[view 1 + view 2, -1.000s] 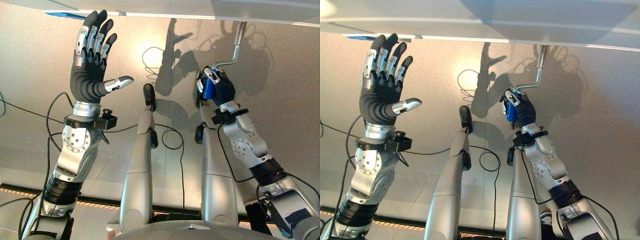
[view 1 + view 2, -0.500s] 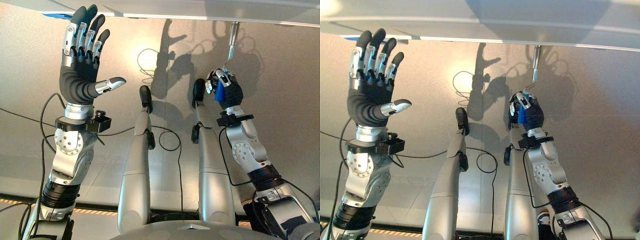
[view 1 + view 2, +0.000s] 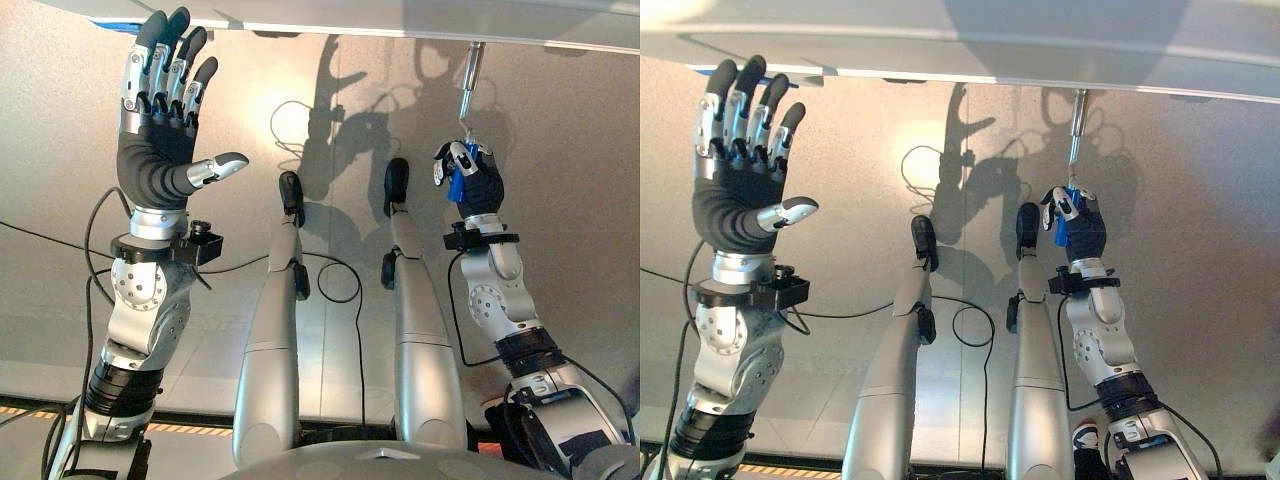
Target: Raise the hospital bed
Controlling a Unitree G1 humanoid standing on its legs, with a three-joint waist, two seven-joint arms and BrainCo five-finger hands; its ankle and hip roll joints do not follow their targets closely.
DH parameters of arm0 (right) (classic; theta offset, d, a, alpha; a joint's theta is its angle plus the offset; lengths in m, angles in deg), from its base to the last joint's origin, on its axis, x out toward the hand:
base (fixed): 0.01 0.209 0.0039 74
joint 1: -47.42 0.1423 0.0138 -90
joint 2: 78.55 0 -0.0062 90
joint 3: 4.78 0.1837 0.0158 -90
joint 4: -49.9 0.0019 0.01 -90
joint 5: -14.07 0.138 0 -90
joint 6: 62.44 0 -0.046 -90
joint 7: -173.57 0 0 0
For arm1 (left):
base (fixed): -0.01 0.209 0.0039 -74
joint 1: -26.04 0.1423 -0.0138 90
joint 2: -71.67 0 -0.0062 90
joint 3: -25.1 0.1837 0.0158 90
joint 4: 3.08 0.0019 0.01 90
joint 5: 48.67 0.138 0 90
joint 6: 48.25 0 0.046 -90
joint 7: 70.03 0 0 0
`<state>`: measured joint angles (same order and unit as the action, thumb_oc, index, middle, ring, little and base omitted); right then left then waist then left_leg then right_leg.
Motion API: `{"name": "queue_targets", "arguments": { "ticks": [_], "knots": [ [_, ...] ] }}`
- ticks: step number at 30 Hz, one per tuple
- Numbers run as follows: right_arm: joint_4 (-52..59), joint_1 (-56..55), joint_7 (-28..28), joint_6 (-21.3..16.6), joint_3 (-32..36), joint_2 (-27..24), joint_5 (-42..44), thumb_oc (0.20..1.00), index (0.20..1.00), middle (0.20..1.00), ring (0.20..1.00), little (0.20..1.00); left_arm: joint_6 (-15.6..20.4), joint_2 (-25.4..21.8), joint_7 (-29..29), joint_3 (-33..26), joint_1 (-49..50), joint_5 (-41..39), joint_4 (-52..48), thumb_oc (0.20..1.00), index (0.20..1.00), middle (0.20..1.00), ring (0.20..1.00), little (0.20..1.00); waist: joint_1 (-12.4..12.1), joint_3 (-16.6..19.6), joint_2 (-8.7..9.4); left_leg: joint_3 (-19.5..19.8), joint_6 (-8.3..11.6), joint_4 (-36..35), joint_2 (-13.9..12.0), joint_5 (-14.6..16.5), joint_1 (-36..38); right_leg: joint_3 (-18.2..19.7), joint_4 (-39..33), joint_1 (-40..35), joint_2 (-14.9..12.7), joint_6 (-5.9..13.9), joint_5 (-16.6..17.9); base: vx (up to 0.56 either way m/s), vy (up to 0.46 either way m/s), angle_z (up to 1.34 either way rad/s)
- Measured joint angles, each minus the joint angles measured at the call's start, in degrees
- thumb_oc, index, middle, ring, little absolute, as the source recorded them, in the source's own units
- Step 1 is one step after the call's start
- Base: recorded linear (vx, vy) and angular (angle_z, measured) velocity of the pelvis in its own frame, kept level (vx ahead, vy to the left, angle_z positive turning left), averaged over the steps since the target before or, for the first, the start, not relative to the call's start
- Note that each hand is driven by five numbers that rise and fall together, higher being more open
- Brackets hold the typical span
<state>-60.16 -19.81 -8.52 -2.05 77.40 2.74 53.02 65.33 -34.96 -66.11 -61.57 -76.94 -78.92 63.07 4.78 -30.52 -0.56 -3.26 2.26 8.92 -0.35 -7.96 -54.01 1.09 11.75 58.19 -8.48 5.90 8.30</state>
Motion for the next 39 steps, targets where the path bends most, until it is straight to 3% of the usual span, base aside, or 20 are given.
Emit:
{"name": "queue_targets", "arguments": {
  "ticks": [4, 12, 16, 23, 26, 29, 39],
  "knots": [
    [-10.91, 4.64, -3.64, 2.77, 4.10, -6.51, -0.77, 0.200, 0.200, 0.200, 0.200, 0.200, 0.43, -1.24, 0.05, 0.11, 0.04, -0.01, -0.11, 1.000, 1.000, 1.000, 1.000, 1.000, -0.85, 0.07, 0.45, -0.62, -0.03, -0.07, 0.12, -0.13, -0.65, 0.13, -0.95, 0.63, -0.27, 0.02, 0.69, 0.01, -0.002, -0.04],
    [-27.77, 13.31, -4.23, 6.81, 3.65, -6.94, -1.26, 0.200, 0.200, 0.200, 0.200, 0.200, 0.45, -5.37, 0.23, 2.98, -1.18, 0.05, -0.13, 1.000, 1.000, 1.000, 1.000, 1.000, -2.67, 0.07, 0.46, -1.13, -0.56, 0.02, 0.31, 0.33, -0.42, 0.04, -1.22, 0.33, -0.54, -0.23, 1.04, 0.00, 0.000, -0.01],
    [-29.28, 14.75, -4.33, 8.59, 3.60, -7.08, -1.27, 0.200, 0.200, 0.200, 0.200, 0.200, 0.44, -6.58, 0.27, 3.45, -1.26, 0.07, -0.04, 1.000, 1.000, 1.000, 1.000, 1.000, -2.75, 0.06, 0.44, -1.15, -0.58, 0.09, 0.44, 0.35, -0.27, 0.02, -1.22, 0.15, -0.67, -0.18, 1.05, 0.00, 0.000, 0.00],
    [-41.56, 24.09, -4.88, 13.20, -1.92, -8.16, -6.94, 0.200, 0.200, 0.200, 0.200, 0.200, 0.43, -6.87, 0.71, 7.06, -2.62, 0.13, 0.02, 1.000, 1.000, 1.000, 1.000, 1.000, -3.04, 0.07, 0.42, -1.16, -0.61, 0.17, 0.43, 0.29, 0.17, 0.04, -1.05, -0.21, -0.69, 0.11, 0.91, 0.00, 0.000, 0.00],
    [-46.64, 27.59, -5.11, 15.00, -5.05, -8.41, -9.77, 0.200, 0.200, 0.200, 0.200, 0.200, 0.39, -6.82, 0.72, 8.53, -4.16, 0.07, 0.20, 1.000, 1.000, 1.000, 1.000, 1.000, -4.12, 0.09, 0.35, -1.22, -0.62, 0.16, 0.37, 0.28, 0.18, 0.03, -1.05, -0.19, -0.67, 0.12, 0.95, 0.00, 0.000, 0.00],
    [-53.36, 32.96, -6.34, 19.50, -9.30, -8.08, -15.84, 0.200, 0.200, 0.200, 0.200, 0.200, 0.28, -5.70, 0.76, 9.58, -6.26, 0.09, 0.42, 1.000, 1.000, 1.000, 1.000, 1.000, -4.45, 0.08, 0.29, -1.26, -0.61, 0.12, 0.26, 0.27, 0.18, -0.07, -1.05, -0.13, -0.59, -0.16, 1.11, 0.00, 0.000, 0.00],
    [-56.24, 35.95, -9.45, 24.58, -10.60, -5.50, -24.98, 0.200, 0.200, 0.200, 0.200, 0.200, -1.92, 0.10, 1.11, 11.13, -9.08, 0.11, 1.79, 1.000, 1.000, 1.000, 1.000, 1.000, -5.64, 0.45, -1.19, 0.36, -0.09, 0.09, 0.09, 0.16, -0.20, -1.41, 0.00, 0.21, -0.41, -0.65, 0.23, 0.00, 0.010, 0.02]
  ]
}}
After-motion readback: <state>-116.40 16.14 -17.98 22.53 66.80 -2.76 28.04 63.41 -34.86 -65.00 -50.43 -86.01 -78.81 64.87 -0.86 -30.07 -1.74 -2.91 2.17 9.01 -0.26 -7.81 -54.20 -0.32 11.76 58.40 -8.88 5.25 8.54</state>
